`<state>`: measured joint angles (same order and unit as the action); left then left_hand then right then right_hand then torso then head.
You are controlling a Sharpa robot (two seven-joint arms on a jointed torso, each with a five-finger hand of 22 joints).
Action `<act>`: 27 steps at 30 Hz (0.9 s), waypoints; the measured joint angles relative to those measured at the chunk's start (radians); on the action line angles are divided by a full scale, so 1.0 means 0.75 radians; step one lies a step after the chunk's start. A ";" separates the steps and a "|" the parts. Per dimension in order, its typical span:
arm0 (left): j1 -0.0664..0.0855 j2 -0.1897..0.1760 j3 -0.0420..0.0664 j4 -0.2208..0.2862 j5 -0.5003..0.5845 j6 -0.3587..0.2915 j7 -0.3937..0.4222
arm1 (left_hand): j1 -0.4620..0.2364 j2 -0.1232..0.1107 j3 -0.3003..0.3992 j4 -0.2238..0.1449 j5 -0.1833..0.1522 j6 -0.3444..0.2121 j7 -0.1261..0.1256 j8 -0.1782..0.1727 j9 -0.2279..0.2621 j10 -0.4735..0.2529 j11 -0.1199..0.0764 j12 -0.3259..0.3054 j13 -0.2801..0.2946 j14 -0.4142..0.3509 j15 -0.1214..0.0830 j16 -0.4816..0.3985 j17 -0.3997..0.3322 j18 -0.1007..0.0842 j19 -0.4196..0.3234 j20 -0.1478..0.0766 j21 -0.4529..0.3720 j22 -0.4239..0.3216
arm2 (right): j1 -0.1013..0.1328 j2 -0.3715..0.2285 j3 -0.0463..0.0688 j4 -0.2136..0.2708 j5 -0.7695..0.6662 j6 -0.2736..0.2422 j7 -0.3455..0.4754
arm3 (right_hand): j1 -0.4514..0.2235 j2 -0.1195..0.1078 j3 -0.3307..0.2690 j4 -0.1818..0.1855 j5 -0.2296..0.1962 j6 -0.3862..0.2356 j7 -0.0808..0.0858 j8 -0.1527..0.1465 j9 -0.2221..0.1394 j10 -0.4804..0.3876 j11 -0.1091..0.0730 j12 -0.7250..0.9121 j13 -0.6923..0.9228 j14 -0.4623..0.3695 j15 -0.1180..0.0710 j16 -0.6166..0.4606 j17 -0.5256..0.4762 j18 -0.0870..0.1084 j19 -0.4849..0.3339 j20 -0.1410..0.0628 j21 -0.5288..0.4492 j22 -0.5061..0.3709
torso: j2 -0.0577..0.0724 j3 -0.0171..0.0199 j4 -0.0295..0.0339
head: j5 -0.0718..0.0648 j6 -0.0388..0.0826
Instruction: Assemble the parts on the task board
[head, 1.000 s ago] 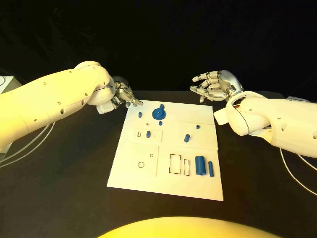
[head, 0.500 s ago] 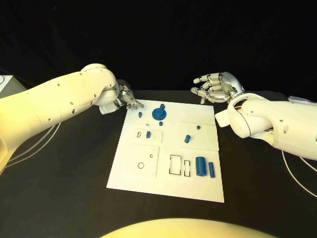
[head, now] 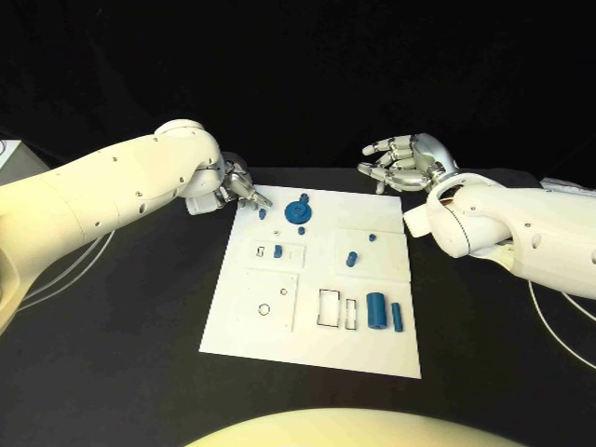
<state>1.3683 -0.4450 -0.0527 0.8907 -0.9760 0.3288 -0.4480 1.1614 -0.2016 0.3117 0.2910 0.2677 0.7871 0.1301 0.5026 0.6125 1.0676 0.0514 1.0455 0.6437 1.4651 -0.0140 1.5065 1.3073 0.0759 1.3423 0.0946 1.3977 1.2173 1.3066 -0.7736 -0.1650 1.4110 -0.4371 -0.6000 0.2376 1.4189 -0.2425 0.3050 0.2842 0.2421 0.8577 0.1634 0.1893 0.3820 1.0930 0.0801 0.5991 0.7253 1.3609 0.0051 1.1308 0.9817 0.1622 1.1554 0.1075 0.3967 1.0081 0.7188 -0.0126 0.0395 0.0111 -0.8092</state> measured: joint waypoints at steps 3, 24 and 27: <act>0.000 0.001 0.000 -0.001 -0.001 0.012 0.001 | 0.000 0.000 -0.004 -0.004 0.000 0.015 -0.006 0.004 -0.004 0.010 -0.003 0.005 0.006 0.000 0.000 0.007 0.000 0.000 0.004 -0.004 0.000 0.006 | 0.000 0.001 0.000 0.000 0.000 0.000 0.000 | 0.000 0.000 0.000 0.000 0.000 0.000 0.000 0.004 0.000 0.000 0.000 0.000 -0.007 0.000 0.000 -0.008 -0.001 0.000 0.005 0.005 -0.007 -0.003 | -0.001 0.0004 0.0008 | -0.001 -0.002; -0.001 0.011 -0.002 -0.013 -0.005 0.055 0.013 | 0.089 0.075 0.005 -0.011 0.000 0.087 -0.026 0.006 -0.041 0.033 -0.023 0.026 0.026 0.003 -0.007 0.013 0.000 0.000 0.014 -0.014 0.014 0.030 | 0.000 0.003 0.000 -0.002 0.000 0.000 0.000 | 0.000 0.000 0.000 0.000 0.000 0.000 0.000 0.005 0.000 0.000 0.000 0.000 -0.007 0.000 0.000 -0.008 -0.001 0.000 0.005 0.005 -0.007 -0.002 | -0.002 0.0005 0.0009 | -0.004 -0.010; -0.001 0.013 -0.002 -0.016 -0.005 0.055 0.014 | 0.092 0.078 0.010 -0.009 0.000 0.092 -0.022 0.006 -0.041 0.035 -0.025 0.026 0.026 0.000 -0.010 0.013 0.000 0.000 0.019 -0.019 0.020 0.034 | 0.000 0.004 0.000 -0.002 0.000 0.000 0.000 | 0.000 0.000 0.000 0.000 0.000 0.000 0.000 0.005 0.000 0.000 0.000 -0.006 -0.011 0.000 0.000 -0.008 -0.001 0.000 0.005 0.005 -0.007 -0.004 | -0.002 0.0006 0.0009 | -0.005 -0.011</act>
<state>1.3674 -0.4355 -0.0544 0.8791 -0.9796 0.3702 -0.4374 1.2305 -0.1432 0.3191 0.2842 0.2678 0.8562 0.1140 0.5070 0.5817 1.0942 0.0323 1.0651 0.6636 1.4651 -0.0216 1.5162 1.3073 0.0759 1.3563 0.0806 1.4124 1.2426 1.3068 -0.7709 -0.1649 1.4095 -0.4372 -0.6001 0.2375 1.4190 -0.2425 0.3050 0.2842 0.2421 0.8579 0.1631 0.1931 0.3820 1.0930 0.0801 0.5949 0.7172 1.3609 0.0052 1.1251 0.9809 0.1621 1.1591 0.1112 0.3918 1.0053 0.7174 -0.0121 0.0402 0.0073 -0.8177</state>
